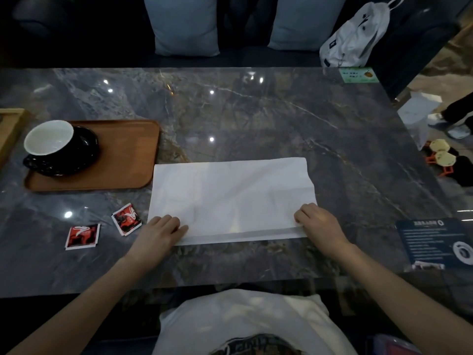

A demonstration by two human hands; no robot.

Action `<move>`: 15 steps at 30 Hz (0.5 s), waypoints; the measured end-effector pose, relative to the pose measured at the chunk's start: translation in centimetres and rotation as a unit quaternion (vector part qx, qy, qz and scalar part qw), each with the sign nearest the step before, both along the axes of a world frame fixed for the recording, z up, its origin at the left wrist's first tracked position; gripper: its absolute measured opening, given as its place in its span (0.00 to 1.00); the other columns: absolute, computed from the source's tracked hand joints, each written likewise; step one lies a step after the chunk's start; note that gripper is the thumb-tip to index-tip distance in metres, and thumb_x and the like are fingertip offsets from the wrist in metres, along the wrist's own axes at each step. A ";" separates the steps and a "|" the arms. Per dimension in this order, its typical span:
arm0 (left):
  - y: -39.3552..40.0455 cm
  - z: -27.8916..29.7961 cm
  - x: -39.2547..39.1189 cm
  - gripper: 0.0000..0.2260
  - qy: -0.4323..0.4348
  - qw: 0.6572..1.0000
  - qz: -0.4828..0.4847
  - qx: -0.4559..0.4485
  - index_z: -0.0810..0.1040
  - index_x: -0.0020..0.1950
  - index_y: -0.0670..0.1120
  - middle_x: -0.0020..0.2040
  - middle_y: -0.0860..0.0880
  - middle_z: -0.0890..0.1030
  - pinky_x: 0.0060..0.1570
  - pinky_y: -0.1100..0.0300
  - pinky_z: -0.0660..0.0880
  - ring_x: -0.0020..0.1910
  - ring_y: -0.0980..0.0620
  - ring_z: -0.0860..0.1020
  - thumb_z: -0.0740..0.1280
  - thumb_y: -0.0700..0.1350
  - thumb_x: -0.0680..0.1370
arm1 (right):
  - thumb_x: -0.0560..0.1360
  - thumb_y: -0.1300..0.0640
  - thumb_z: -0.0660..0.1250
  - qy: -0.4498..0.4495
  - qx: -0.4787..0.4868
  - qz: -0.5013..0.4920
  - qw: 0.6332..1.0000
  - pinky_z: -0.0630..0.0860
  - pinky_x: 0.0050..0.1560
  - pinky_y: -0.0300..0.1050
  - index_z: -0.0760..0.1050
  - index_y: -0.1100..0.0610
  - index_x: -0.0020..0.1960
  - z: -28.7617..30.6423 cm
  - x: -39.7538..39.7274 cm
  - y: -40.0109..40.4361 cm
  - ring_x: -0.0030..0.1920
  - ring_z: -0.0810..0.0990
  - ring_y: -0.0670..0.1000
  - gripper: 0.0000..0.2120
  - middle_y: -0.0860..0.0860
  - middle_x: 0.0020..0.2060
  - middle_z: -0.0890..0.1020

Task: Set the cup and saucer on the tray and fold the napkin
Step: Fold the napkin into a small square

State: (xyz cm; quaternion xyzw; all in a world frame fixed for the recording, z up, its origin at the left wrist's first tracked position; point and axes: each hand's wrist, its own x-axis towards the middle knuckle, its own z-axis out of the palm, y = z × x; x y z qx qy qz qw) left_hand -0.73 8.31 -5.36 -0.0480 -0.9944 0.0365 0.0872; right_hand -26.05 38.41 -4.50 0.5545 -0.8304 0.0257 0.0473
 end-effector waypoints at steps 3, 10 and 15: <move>0.0 -0.1 0.1 0.16 0.004 1.000 0.012 -0.019 0.74 0.51 0.42 0.42 0.47 0.64 0.38 0.55 0.66 0.39 0.47 0.65 0.54 0.40 0.67 | 0.50 0.71 0.77 0.011 0.011 0.026 1.000 0.67 0.27 0.40 0.76 0.59 0.36 -0.8 -0.1 0.5 0.32 0.75 0.53 0.18 0.54 0.33 0.78; -0.1 0.0 0.6 0.14 0.022 0.998 0.042 -0.035 0.69 0.52 0.43 0.44 0.46 0.64 0.41 0.53 0.61 0.41 0.46 0.65 0.55 0.40 0.69 | 0.49 0.71 0.78 0.011 0.007 0.059 0.998 0.71 0.28 0.40 0.77 0.60 0.35 -0.9 -0.1 0.7 0.32 0.77 0.54 0.18 0.55 0.33 0.79; 0.0 -0.1 1.3 0.15 0.036 0.996 0.071 -0.047 0.69 0.54 0.43 0.45 0.46 0.65 0.44 0.52 0.62 0.42 0.45 0.66 0.54 0.39 0.68 | 0.49 0.72 0.77 0.020 -0.002 0.100 0.995 0.72 0.28 0.41 0.77 0.60 0.34 -1.2 0.1 0.8 0.31 0.76 0.54 0.17 0.55 0.33 0.78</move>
